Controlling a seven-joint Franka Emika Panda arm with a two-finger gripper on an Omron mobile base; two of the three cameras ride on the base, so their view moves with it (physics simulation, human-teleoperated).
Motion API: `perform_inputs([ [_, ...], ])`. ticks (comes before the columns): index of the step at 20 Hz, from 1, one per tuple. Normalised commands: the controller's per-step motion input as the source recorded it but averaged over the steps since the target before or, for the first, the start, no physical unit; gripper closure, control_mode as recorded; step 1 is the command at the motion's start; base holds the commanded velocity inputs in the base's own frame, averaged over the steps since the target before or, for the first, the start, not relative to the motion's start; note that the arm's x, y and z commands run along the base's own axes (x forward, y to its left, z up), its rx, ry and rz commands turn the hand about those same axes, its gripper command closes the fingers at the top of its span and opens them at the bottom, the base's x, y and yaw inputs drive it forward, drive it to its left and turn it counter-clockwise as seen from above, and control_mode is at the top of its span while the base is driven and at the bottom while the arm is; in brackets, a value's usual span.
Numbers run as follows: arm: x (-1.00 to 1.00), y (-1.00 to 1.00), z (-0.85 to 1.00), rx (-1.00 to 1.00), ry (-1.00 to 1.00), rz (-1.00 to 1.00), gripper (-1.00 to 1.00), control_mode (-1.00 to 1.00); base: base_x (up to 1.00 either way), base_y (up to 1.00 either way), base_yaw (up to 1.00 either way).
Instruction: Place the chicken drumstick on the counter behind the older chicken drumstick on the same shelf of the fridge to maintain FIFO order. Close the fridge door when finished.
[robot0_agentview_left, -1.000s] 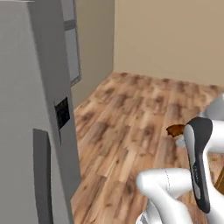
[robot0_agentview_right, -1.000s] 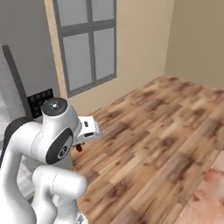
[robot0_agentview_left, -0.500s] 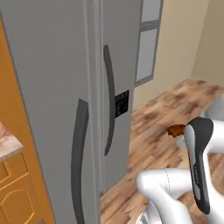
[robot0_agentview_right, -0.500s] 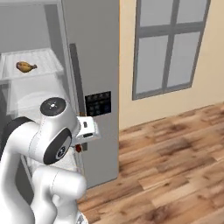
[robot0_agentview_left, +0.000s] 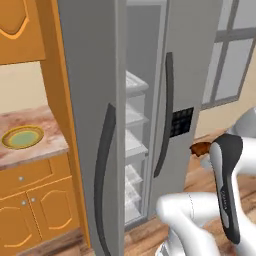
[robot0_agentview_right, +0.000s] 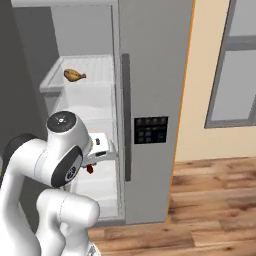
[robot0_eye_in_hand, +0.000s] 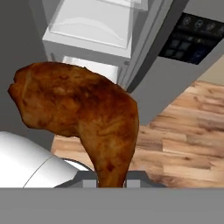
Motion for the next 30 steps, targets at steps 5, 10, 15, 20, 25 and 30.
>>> perform_inputs([
  [5, 0.00, 0.00, 0.00, 0.00, 0.00, 0.00, 1.00, 1.00, 0.46, -0.23, 0.45],
  [10, 0.00, 0.00, 0.00, 0.00, 0.00, 0.00, 1.00, 1.00, 0.32, -0.19, 0.37],
  [15, 0.00, 0.00, 0.00, 0.00, 0.00, 0.00, 1.00, 1.00, 0.42, 0.00, 0.16],
  [20, 0.00, 0.00, 0.00, 0.00, 0.00, 0.00, 1.00, 1.00, 0.93, -0.17, 0.25],
  [25, 0.00, 0.00, 0.00, 0.00, 0.00, 0.00, 1.00, 1.00, 0.46, -0.08, 0.35],
  [30, 0.00, 0.00, 0.00, 0.00, 0.00, 0.00, 1.00, 1.00, 0.32, 0.00, 0.20],
])
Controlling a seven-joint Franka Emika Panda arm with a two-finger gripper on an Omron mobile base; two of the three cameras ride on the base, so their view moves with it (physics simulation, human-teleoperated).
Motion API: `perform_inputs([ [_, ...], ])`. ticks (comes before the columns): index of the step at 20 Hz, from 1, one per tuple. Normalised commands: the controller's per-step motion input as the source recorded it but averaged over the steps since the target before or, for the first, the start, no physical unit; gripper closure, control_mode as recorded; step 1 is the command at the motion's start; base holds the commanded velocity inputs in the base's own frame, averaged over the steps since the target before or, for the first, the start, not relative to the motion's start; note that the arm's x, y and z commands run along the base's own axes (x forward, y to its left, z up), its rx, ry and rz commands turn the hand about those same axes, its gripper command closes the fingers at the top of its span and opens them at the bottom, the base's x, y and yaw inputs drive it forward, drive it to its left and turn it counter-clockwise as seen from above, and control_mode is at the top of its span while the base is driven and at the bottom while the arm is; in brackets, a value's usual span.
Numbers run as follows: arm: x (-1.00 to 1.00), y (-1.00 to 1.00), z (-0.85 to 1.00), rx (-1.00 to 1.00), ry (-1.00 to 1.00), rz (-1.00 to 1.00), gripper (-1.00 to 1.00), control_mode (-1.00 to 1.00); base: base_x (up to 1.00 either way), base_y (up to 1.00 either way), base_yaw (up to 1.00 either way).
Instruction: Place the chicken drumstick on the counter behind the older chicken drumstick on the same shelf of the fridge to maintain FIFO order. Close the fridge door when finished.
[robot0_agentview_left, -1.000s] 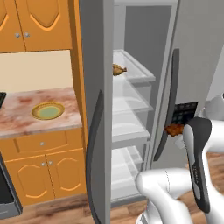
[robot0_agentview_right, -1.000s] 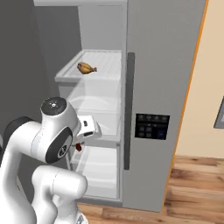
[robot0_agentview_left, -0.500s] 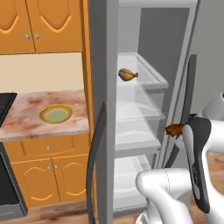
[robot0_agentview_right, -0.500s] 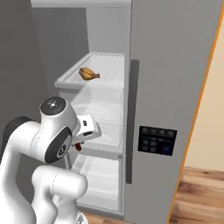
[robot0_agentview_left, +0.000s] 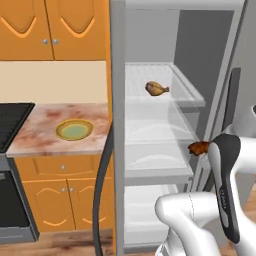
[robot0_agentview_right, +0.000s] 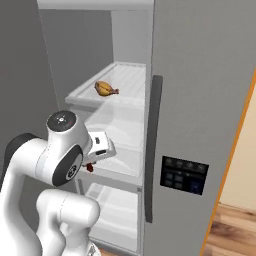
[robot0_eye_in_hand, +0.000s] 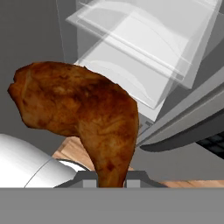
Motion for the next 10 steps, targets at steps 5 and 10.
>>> perform_inputs([
  [5, 0.00, 0.00, 0.00, 0.00, 0.00, 0.00, 1.00, 1.00, 0.79, 0.00, 0.18],
  [10, 0.00, 0.00, 0.00, 0.00, 0.00, 0.00, 1.00, 1.00, 0.66, -0.01, 0.17],
])
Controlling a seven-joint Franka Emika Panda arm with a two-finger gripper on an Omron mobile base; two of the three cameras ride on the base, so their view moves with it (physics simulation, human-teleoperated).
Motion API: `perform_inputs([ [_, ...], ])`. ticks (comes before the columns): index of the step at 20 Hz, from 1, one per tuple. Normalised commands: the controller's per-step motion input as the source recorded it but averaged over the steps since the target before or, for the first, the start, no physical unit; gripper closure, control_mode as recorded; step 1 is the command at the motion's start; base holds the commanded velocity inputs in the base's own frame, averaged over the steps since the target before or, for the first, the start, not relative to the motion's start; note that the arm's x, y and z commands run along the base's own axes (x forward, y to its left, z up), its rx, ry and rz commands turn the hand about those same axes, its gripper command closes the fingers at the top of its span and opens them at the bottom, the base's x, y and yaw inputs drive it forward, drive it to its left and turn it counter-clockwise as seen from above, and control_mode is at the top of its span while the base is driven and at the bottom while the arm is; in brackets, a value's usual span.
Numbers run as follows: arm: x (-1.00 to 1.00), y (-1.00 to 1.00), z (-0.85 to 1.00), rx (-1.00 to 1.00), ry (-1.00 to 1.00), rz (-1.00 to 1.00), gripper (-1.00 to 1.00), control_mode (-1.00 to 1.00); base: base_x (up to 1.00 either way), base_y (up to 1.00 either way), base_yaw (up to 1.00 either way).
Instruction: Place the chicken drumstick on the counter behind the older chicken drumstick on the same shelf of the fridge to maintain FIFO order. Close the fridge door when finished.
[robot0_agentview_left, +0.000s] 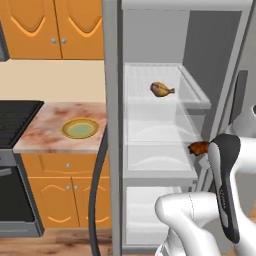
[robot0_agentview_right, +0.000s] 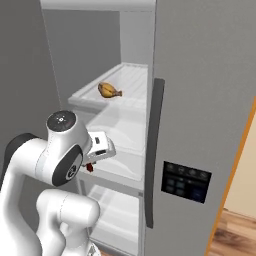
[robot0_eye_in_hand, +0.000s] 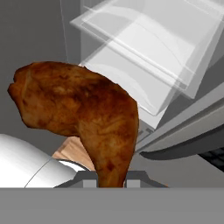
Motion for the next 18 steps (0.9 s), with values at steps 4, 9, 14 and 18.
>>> perform_inputs([
  [4, 0.00, 0.00, 0.00, 0.00, 0.00, 0.00, 1.00, 1.00, 0.62, 0.00, 0.17],
  [9, 0.29, 0.03, 0.43, -0.03, -0.22, 0.06, 1.00, -1.00, 0.19, 0.00, 0.06],
  [14, 0.60, 0.20, 1.00, -0.14, -0.46, 0.00, 1.00, -1.00, 0.00, 0.00, 0.00],
  [18, 0.52, 0.06, 0.99, -0.16, -0.44, 0.00, 1.00, -1.00, 0.00, 0.00, 0.00],
])
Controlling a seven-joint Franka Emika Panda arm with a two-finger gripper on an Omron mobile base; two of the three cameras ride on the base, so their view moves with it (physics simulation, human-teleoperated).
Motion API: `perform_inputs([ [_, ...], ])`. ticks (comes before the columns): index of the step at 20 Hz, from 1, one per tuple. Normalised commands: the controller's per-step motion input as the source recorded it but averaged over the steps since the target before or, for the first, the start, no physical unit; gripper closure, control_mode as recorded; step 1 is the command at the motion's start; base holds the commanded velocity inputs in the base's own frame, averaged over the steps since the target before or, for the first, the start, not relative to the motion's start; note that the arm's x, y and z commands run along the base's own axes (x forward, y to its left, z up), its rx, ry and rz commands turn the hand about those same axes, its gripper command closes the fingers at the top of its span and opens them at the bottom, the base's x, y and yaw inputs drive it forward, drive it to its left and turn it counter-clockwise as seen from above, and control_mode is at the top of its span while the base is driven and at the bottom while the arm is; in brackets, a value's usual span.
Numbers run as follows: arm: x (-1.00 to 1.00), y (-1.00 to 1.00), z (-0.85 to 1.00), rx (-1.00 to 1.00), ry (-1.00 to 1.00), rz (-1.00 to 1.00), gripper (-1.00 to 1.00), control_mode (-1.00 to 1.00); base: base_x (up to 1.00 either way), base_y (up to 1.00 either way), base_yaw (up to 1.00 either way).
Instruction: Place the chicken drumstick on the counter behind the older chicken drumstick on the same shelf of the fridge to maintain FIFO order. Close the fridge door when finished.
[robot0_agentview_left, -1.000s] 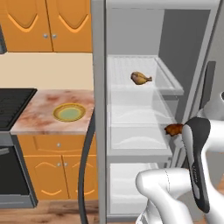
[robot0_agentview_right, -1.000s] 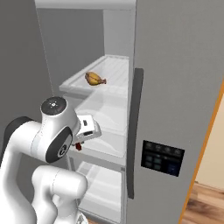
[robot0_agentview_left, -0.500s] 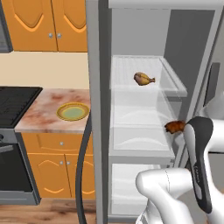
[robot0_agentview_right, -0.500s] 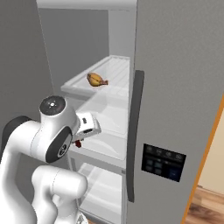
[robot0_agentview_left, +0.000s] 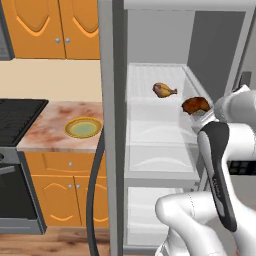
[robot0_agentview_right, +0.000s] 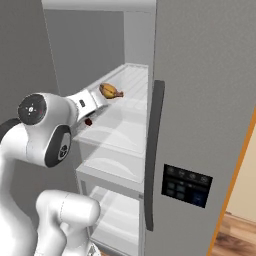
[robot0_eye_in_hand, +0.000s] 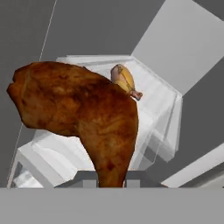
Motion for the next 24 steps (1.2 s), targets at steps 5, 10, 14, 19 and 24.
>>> perform_inputs([
  [5, 0.65, -0.01, 0.67, -0.11, -0.31, 0.00, 1.00, -1.00, 0.00, 0.00, 0.00],
  [10, 0.85, 0.15, 0.36, -0.07, -0.19, 0.00, 1.00, -1.00, 0.00, 0.00, 0.00],
  [14, 0.81, 0.00, 0.42, -0.08, -0.05, -0.02, 1.00, -1.00, 0.00, 0.00, 0.00],
  [19, 0.68, -0.08, 0.40, -0.01, 0.08, -0.08, 1.00, -1.00, 0.00, 0.00, 0.00],
  [24, 0.57, -0.26, 0.00, 0.00, 0.13, -0.10, 1.00, -1.00, 0.00, 0.00, 0.00],
])
